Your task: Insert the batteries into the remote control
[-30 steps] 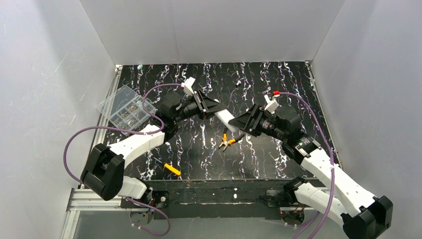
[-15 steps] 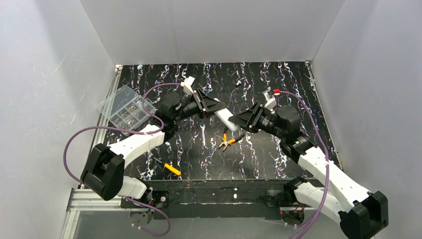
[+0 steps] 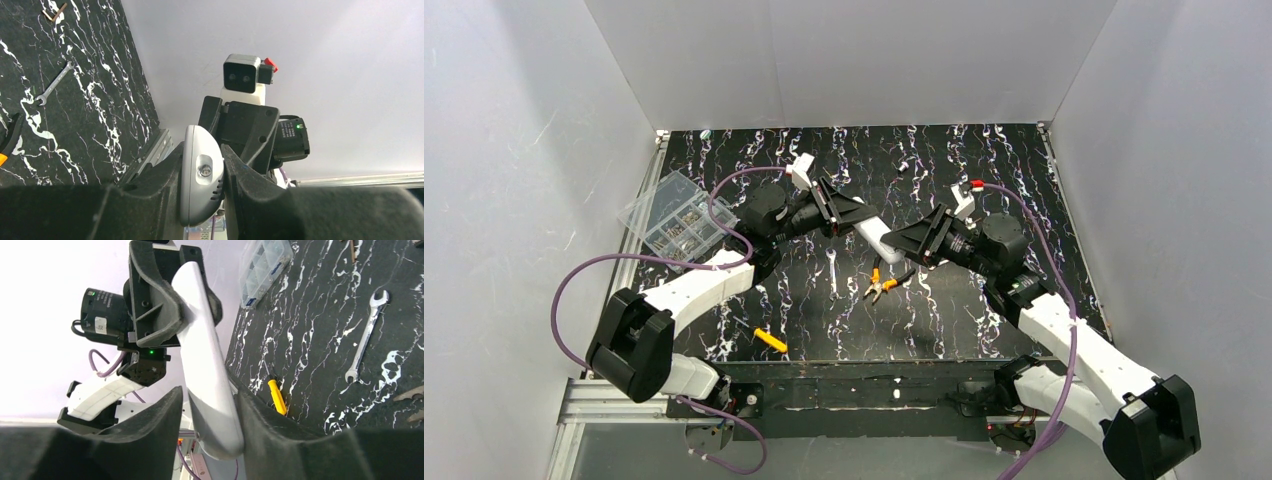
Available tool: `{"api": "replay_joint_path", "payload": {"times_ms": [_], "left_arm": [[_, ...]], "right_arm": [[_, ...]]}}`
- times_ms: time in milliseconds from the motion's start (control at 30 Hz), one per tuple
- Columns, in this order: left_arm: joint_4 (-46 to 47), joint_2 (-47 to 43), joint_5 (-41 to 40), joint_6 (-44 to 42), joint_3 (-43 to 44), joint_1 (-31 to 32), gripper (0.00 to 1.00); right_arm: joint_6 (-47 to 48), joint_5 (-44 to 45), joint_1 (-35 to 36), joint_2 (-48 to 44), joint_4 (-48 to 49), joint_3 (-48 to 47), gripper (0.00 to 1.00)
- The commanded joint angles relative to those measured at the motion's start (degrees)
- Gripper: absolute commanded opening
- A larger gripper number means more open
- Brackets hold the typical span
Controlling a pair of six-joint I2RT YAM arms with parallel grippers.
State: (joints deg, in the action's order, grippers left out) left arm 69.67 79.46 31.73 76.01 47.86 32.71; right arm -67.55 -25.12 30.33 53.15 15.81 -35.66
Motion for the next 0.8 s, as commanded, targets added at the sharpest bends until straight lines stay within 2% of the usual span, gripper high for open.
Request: {"api": "replay_joint_path", "payload": {"times_ms": [0,167,333,433,533,667,767], "left_arm": [[3.8,-0.8,0.7,-1.2,3.1,0.5,0.00],[3.6,-0.5,1.5,-1.0,3.7,0.5,0.00],[3.4,-0.5,1.5,-0.9,3.8,0.5,0.00],[3.4,-0.3,1.7,-0.9,4.0,0.5,0.00],[3.6,-0.1,1.9,-0.7,4.2,0.5,0.00],[4.2,0.5,2.1,-0.2,4.5,0.5,0.00],[4.6,0.8,2.5,0.2,4.7,0.5,0.00]], "right_arm": [[-1.2,-2.8,-0.1,0.0,8.9,0.5,0.56],[-1.6,-3.6,-0.2,0.6,10.9,0.7,0.59],[-1.9,-4.0,-0.3,1.1,11.4,0.9,0.43],[-2.3,-4.4,-0.5,1.6,11.9,0.8,0.43],[-2.6,-4.6,-0.6,1.9,12.4,0.7,0.44],[-2.8,-5.1,-0.7,2.4,12.4,0.4,0.56],[-3.1,-5.1,-0.9,2.7,13.0,0.5,0.42]]}}
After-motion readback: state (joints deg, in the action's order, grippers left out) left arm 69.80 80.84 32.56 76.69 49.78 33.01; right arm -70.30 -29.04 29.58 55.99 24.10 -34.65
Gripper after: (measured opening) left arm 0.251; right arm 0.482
